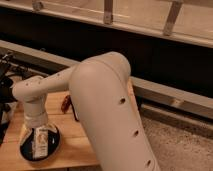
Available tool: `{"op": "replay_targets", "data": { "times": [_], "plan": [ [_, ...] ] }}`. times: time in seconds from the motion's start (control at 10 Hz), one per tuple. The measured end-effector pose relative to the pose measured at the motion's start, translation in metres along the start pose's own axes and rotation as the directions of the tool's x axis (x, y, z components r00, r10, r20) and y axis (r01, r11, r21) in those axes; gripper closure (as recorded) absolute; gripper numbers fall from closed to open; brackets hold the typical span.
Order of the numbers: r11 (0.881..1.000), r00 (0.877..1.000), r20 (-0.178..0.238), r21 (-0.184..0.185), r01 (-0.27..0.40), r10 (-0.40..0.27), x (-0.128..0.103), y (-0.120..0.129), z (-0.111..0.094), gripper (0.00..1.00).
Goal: Place the bottle in the ceramic bowl
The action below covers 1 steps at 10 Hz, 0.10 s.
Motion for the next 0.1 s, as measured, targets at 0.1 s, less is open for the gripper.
{"op": "replay_targets", "data": {
  "times": [0.1],
  "plan": [
    [1.000,1.000,0.001,-0.001,0.001,-0.001,-0.0004,0.0001,-0.0004,0.16]
  ]
}}
